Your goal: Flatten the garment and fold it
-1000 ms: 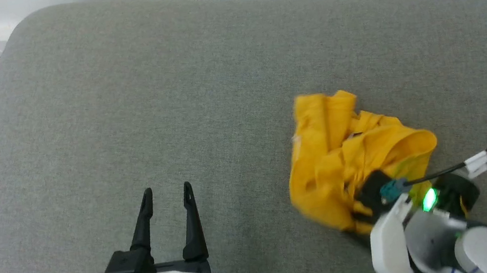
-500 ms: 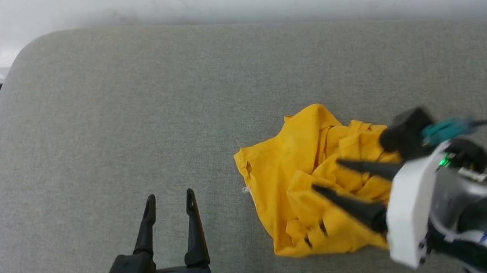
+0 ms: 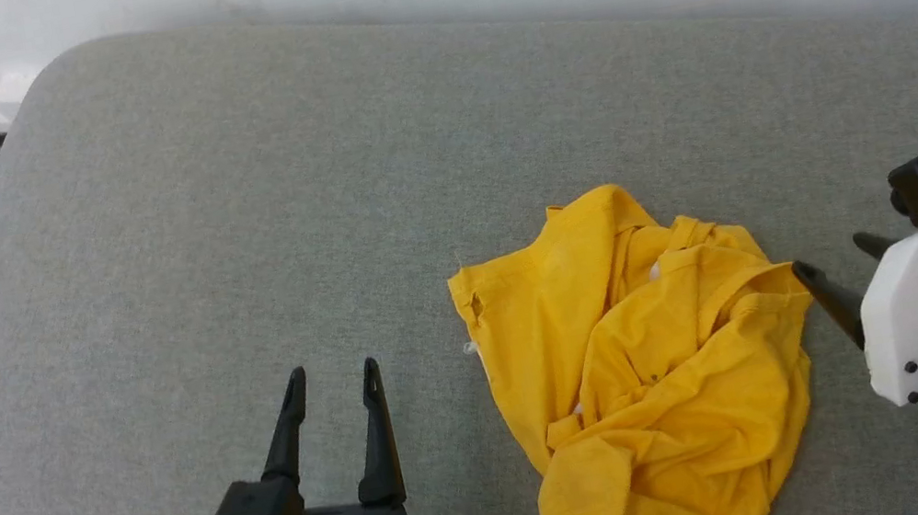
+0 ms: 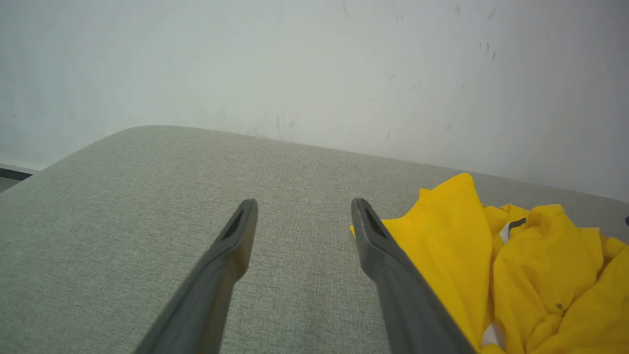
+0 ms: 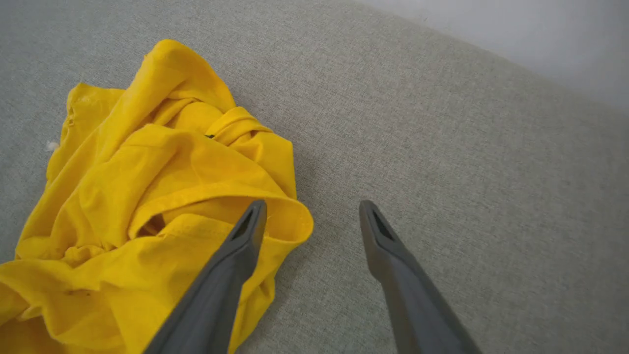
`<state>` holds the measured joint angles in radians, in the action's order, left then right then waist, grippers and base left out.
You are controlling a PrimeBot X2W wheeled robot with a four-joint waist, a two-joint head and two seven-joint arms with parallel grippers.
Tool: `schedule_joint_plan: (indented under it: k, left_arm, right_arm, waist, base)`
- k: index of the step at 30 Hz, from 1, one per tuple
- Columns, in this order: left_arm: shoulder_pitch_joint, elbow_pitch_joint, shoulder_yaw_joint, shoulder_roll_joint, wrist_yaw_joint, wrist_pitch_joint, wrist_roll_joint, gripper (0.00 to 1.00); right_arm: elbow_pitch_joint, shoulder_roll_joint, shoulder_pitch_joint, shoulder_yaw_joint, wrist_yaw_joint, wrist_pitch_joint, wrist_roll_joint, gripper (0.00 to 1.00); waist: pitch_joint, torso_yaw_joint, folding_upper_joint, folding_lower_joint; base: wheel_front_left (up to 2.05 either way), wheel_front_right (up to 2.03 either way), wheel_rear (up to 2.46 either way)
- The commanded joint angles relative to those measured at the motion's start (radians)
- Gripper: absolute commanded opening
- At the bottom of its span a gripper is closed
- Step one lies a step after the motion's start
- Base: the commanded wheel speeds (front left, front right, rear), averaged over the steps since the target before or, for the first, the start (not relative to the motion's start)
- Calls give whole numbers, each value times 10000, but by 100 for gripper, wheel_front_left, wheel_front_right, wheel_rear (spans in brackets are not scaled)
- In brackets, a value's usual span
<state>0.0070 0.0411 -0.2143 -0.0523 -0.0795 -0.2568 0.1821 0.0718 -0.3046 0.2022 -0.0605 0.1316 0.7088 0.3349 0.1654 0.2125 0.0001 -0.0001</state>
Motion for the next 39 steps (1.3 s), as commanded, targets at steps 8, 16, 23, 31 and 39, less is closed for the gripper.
schedule_joint_plan:
  k: [8,16,23,31,39]
  left_arm:
    - [-332,28,-96,20,18,-49,75,100]
    - [-290,19,78,20,-101,-49,69,100]
    - [-295,35,155,20,-28,-49,-8,100]
    - [-303,34,166,20,9,-49,-101,100]
    - [-423,83,173,19,69,-49,-169,100]
  right_arm:
    - [-1263,82,205,-526,-9,136,172,76]
    - [-1117,365,1298,-369,-9,-583,207,0]
    - [-719,301,1883,1429,-9,-1476,-146,0]
    - [260,1300,-604,5223,-9,-1741,-401,0]
    - [156,2472,-3460,6857,-9,-1722,-773,2]
  waist:
    - [480,414,-1,1]
    - [391,79,-1,1]
    - [139,-622,-1,1]
    - [219,-1136,-1,1]
    - [558,-1294,-1,1]
  base:
    - [0,0,0]
    - [0,0,0]
    - [0,0,0]
    - [0,0,0]
    - [0,0,0]
